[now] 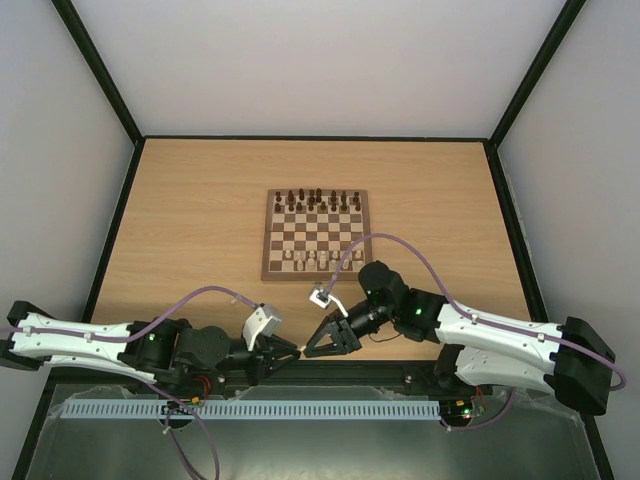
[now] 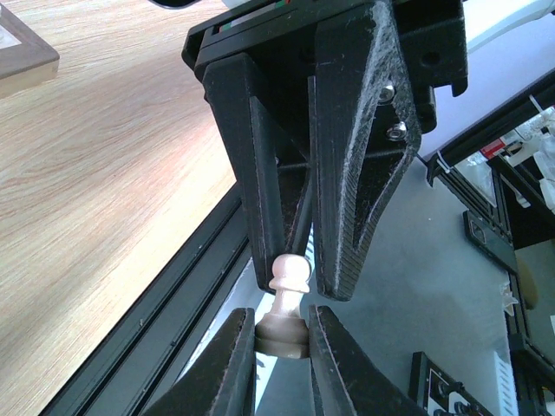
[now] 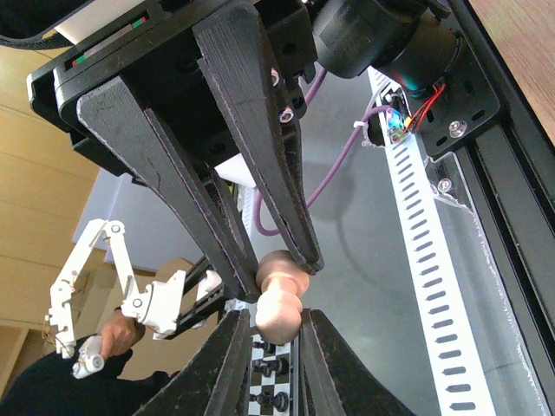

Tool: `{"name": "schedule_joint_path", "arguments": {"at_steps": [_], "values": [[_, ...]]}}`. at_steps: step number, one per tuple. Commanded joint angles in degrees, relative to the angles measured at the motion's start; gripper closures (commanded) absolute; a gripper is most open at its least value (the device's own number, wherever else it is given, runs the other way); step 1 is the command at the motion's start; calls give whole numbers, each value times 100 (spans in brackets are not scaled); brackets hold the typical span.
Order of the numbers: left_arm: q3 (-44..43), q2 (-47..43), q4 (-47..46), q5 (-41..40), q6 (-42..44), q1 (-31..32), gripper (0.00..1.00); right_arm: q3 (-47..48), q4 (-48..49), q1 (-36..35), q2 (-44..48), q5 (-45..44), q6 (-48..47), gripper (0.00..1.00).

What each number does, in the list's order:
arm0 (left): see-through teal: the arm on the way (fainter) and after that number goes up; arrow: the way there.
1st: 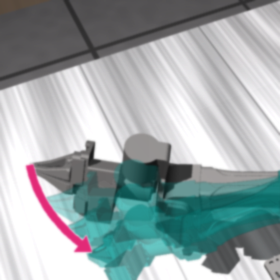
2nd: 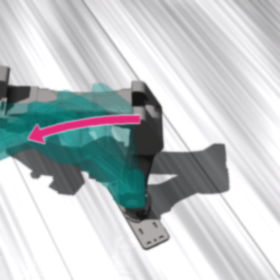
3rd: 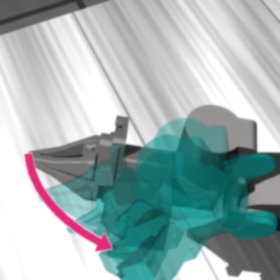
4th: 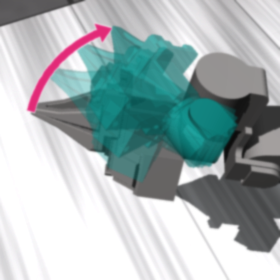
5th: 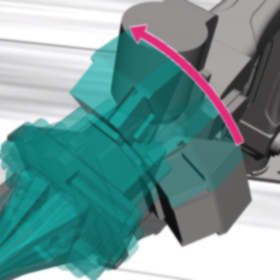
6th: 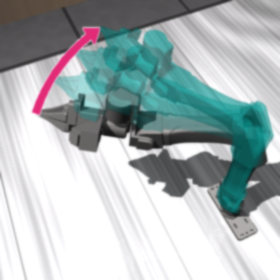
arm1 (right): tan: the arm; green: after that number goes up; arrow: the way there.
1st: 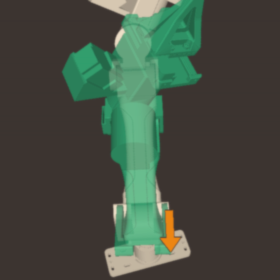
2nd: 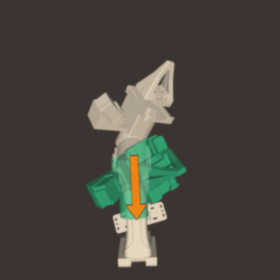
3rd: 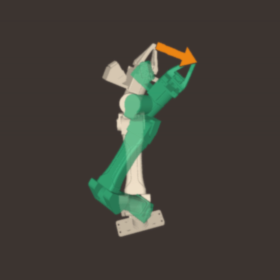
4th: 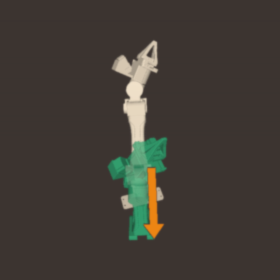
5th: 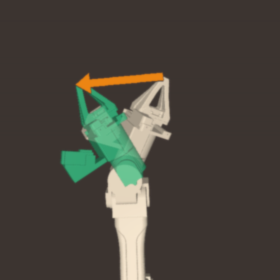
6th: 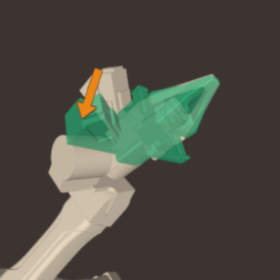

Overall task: Set up the chess pieces on the board
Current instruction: Place the chess piece on the chessboard.

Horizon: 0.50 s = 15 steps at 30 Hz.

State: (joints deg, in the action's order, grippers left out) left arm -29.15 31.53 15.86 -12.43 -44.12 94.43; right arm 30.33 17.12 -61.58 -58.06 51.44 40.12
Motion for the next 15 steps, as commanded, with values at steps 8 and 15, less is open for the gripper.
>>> {"name": "schedule_joint_path", "arguments": {"at_steps": [8, 15], "values": [[183, -16, -108, 87, 44, -182, 84, 94, 164, -83, -21, 188, -37, 87], [209, 23, -135, 170, 52, -274, 84, 155, 138, -107, -50, 159, -47, 77]]}}
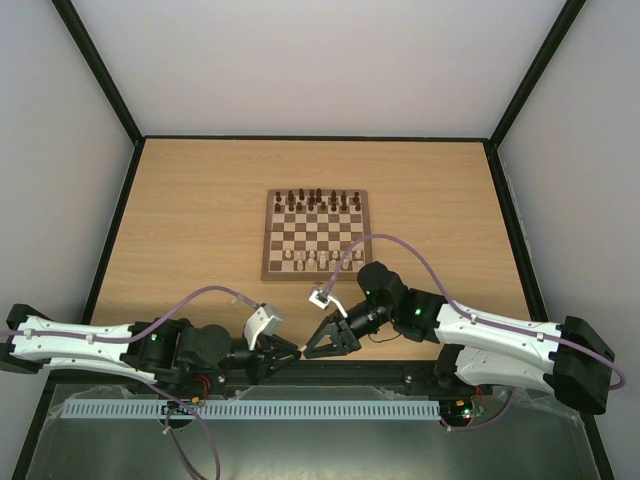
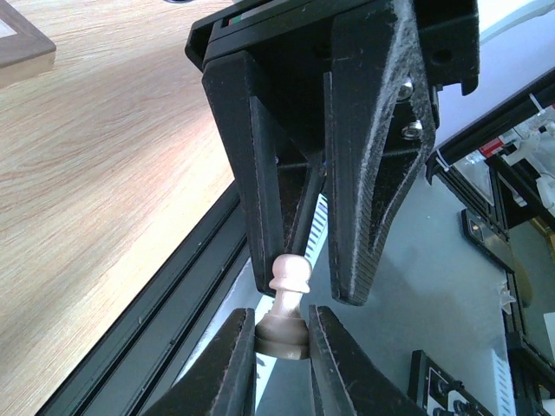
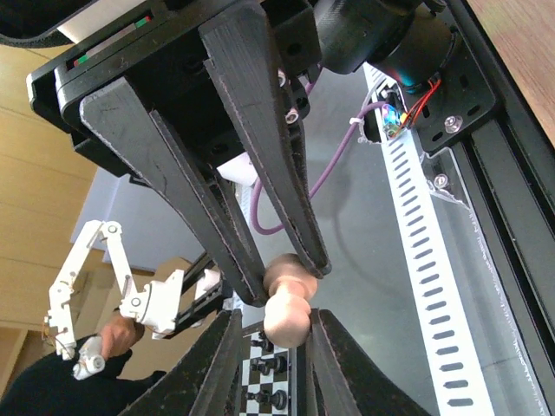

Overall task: Set up the chess pieces on the board
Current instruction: Place the chess piece on the chessboard.

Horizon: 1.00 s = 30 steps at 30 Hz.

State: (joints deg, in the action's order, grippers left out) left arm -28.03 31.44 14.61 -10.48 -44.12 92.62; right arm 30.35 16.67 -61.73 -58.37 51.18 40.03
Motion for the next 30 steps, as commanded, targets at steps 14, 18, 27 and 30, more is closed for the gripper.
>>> {"name": "schedule_joint_path", "arguments": {"at_steps": [14, 18, 27, 30], "values": [[123, 125, -107, 120, 81, -173, 83, 259, 104, -111, -42, 147, -75, 88], [121, 175, -80, 122, 79, -204, 81, 270, 38, -111, 2, 88, -115, 93], [83, -293, 370, -355, -99, -262, 39, 453, -565, -111, 137, -284, -344, 96], [56, -518, 540, -533, -181, -264, 32, 521, -762, -115, 129, -421, -422, 97]]}}
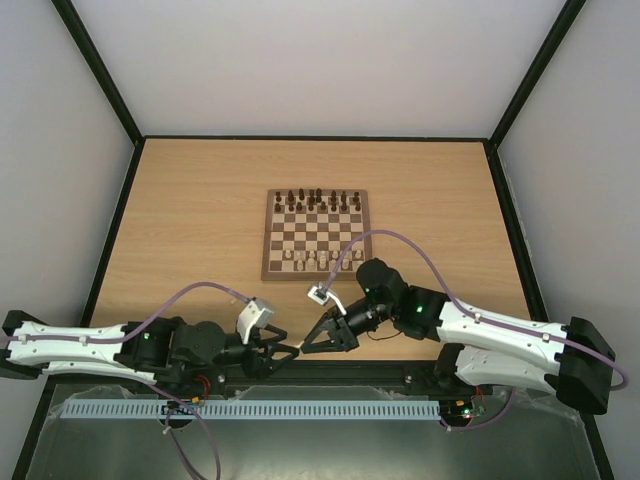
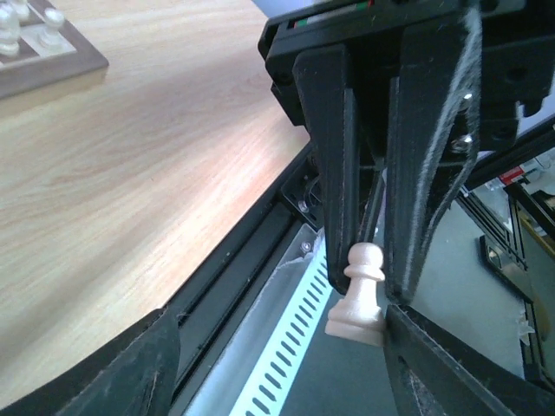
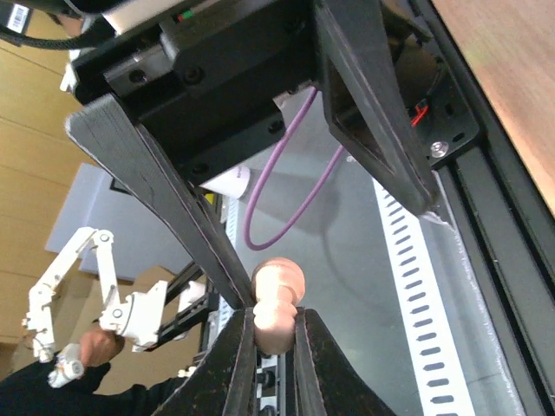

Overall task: Set up the chess pieces on the board
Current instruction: Place the chess piece on the chessboard.

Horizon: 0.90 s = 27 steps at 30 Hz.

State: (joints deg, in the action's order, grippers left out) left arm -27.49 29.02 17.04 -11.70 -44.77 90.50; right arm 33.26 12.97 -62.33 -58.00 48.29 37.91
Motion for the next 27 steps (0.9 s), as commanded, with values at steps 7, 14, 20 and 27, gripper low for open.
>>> {"name": "schedule_joint_path", "arguments": {"at_steps": [7, 14, 20, 27], "values": [[-258, -520, 678, -683, -202, -50, 27, 667, -1159, -52, -39, -569, -579, 97], [-517, -570, 942, -793, -146, -50, 23, 1153, -1834, -53, -269, -1032, -801, 97], [-582, -803, 1121, -920, -235, -50, 14, 1888, -2582, -52, -792, -1819, -1041, 97], [-676, -1141, 1328, -1191, -432, -54, 6, 2930, -3396, -35, -1739, -2941, -1238, 97]]}}
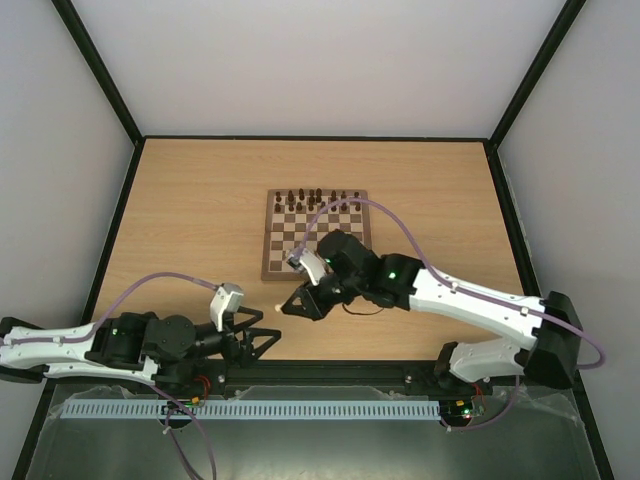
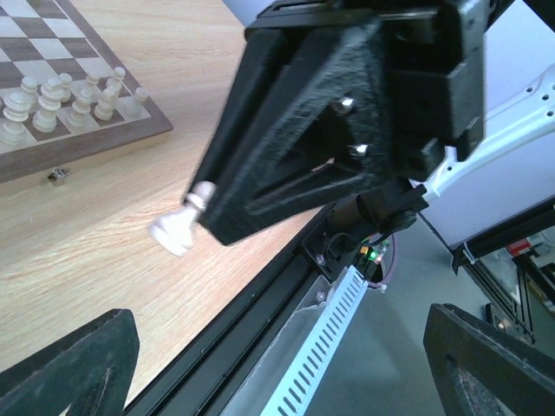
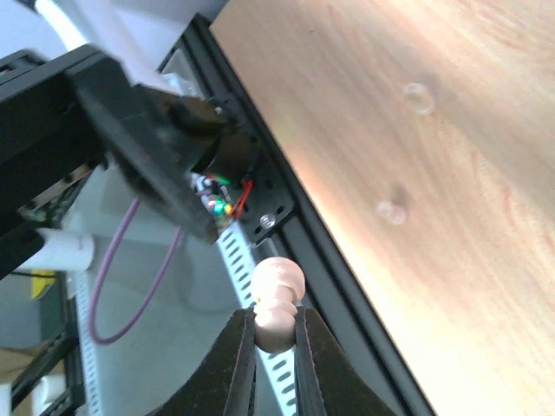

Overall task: Set up the chess pieces on the board
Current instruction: Place the chess piece on the chessboard.

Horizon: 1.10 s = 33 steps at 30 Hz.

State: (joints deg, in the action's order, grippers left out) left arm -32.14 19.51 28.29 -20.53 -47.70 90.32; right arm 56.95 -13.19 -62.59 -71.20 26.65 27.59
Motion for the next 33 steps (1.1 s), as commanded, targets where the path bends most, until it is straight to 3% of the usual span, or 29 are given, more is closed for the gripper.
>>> {"name": "schedule_joint_path", "arguments": {"at_steps": [1, 10, 20, 33], "values": [[-224, -231, 265, -414, -215, -35, 4, 722, -887, 0, -569, -921, -223, 97], [-256, -607, 341, -989, -359, -33, 1, 2325, -2155, 131, -2177, -2573, -454, 98], [-207, -1160, 366, -1233, -298, -33, 1, 4168, -3112, 279, -4169, -3664, -629, 99], [-328, -1265, 212, -1221, 1, -41, 1, 5654, -3783, 605, -5395, -3791, -898, 99]]}}
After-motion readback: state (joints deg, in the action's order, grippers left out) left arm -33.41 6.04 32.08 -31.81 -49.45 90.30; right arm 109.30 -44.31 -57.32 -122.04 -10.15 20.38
